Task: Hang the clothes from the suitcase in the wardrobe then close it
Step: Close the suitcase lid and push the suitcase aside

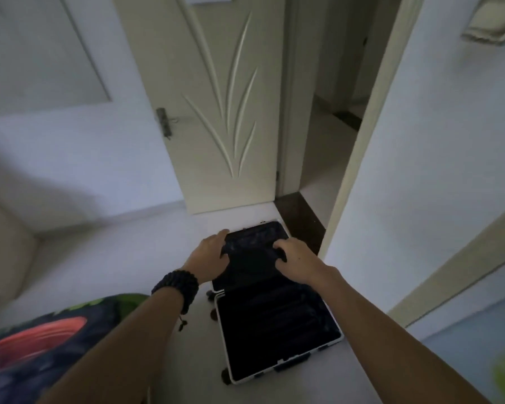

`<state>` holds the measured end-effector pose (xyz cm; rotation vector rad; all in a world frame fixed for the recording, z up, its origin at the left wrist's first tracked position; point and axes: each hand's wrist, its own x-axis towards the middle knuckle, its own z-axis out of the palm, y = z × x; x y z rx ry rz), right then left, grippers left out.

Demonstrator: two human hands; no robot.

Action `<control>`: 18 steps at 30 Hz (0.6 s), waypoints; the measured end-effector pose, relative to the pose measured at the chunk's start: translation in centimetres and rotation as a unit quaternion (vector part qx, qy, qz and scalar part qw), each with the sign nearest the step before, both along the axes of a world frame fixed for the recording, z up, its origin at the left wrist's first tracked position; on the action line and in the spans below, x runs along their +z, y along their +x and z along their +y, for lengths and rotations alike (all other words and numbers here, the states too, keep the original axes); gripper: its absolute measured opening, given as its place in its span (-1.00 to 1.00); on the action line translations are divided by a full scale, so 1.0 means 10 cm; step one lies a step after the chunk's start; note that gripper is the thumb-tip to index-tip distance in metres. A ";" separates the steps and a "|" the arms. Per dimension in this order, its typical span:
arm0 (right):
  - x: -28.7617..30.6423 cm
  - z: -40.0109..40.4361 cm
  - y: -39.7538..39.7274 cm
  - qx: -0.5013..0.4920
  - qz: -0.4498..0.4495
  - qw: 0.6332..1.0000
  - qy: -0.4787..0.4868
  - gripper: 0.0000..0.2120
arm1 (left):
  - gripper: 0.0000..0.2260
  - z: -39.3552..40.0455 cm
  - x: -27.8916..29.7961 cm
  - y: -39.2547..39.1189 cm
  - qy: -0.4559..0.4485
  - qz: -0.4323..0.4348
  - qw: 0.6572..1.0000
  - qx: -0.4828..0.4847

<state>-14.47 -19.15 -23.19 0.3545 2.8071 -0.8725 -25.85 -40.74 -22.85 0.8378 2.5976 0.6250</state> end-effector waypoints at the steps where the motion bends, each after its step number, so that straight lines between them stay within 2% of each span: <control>1: -0.08 -0.10 -0.14 0.010 -0.011 1.000 -0.002 -0.56 | -0.45 -0.15 -0.08 -0.11 0.001 -0.002 1.000 0.017; 8: -0.47 -0.30 -0.74 0.016 -0.057 0.998 -0.017 -0.57 | -0.50 -0.51 -0.53 -0.58 0.001 -0.048 0.997 0.068; 18: -0.91 0.09 -2.37 0.025 -0.090 0.995 -0.047 -0.57 | -0.55 -0.15 -0.90 -1.99 -0.020 -0.070 0.992 0.101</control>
